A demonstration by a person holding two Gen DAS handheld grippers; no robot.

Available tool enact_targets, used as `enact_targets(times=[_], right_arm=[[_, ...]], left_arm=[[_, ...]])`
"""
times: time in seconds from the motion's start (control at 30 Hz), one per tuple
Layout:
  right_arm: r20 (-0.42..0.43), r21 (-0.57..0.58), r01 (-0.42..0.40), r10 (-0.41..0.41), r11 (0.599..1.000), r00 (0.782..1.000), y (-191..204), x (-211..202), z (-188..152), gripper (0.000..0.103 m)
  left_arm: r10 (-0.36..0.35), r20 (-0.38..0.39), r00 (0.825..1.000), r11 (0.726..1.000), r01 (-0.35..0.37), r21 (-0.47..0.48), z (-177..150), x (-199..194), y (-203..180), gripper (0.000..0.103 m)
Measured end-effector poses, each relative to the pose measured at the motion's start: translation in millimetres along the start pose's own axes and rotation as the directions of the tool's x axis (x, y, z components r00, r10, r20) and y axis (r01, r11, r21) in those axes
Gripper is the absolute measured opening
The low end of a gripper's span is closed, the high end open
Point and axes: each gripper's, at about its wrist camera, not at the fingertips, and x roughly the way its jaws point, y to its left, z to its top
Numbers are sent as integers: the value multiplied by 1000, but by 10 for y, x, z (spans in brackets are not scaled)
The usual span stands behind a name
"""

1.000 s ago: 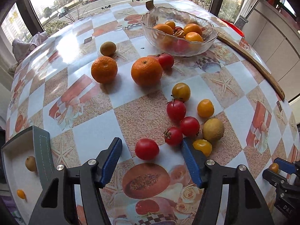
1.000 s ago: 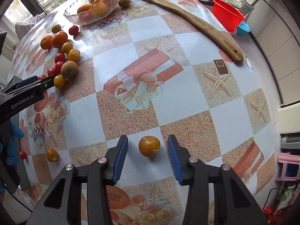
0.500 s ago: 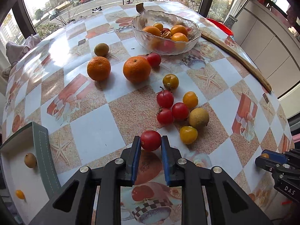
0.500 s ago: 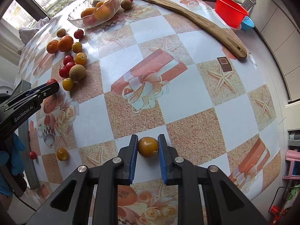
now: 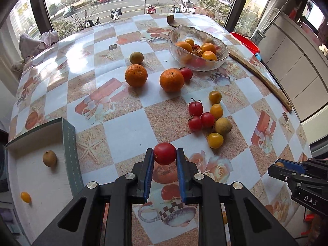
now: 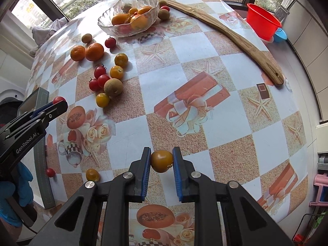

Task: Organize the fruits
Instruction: 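Carry both held tomatoes with both grippers over the white tray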

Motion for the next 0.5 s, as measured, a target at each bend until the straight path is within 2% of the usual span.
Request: enact_targets(times=[0.3, 0.5], right_arm=[[9, -83, -36, 37, 996, 999, 433, -11, 81, 23], [10, -160, -64, 66, 985, 998, 879, -4, 115, 23]], left_arm=[[42, 31, 999, 996, -40, -79, -182, -272, 421, 23], [83, 47, 995, 986, -75, -151, -357, -451, 780, 23]])
